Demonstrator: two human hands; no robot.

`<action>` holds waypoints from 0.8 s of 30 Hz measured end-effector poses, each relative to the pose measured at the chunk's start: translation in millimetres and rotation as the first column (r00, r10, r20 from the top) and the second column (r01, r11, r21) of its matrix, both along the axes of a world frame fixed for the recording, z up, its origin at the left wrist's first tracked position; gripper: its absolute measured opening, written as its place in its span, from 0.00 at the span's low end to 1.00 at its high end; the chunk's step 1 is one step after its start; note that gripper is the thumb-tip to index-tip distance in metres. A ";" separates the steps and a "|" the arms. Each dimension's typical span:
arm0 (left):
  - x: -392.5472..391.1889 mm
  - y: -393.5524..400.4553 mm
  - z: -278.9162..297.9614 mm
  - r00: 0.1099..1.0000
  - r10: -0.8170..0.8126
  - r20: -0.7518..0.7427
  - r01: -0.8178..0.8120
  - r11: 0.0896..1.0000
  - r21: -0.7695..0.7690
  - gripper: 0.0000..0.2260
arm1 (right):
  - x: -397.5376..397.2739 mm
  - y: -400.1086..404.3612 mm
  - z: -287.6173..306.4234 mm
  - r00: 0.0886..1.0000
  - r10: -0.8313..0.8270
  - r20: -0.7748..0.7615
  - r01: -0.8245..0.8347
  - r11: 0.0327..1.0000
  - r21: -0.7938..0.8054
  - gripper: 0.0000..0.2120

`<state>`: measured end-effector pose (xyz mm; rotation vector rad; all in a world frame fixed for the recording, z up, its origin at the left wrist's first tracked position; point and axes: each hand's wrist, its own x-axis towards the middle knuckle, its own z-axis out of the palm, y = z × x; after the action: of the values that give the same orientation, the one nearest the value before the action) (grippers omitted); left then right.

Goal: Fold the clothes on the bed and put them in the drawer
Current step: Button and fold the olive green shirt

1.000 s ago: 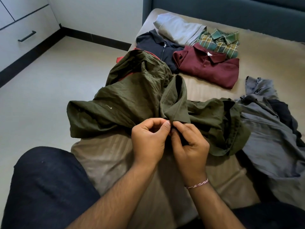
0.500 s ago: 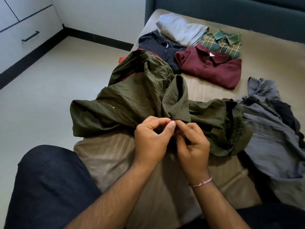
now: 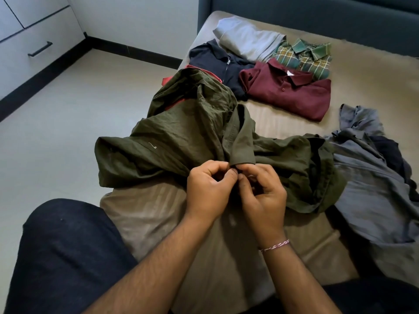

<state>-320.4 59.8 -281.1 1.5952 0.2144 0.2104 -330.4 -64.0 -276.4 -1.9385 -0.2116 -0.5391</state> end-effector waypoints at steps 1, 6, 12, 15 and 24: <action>1.5 1.1 0.9 1.000 -0.027 -0.013 0.026 0.999 -0.044 0.05 | 1.3 -2.7 2.4 1.000 0.015 0.008 -0.015 1.000 -0.013 0.11; 3.0 8.5 5.3 0.985 -0.166 -0.048 0.150 0.962 -0.230 0.03 | 2.2 -13.1 14.7 0.993 0.015 0.116 0.011 0.976 -0.220 0.10; 6.7 9.8 4.6 0.986 -0.166 -0.014 0.161 0.969 -0.188 0.07 | 2.4 -8.2 15.5 0.998 -0.063 -0.003 0.063 0.996 -0.062 0.08; 6.8 11.9 5.7 0.984 -0.179 -0.005 0.175 0.968 -0.178 0.07 | 1.2 -7.4 15.6 0.997 -0.071 -0.009 0.070 0.996 -0.061 0.07; 5.6 7.5 4.0 0.979 -0.198 -0.057 0.189 0.974 -0.127 0.05 | 2.6 -10.8 12.2 0.984 -0.052 0.171 0.132 0.856 -0.499 0.03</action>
<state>-314.8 67.3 -277.1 1.4926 0.1213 -0.0095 -327.8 -74.8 -264.3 -2.4348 -0.3916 -0.7532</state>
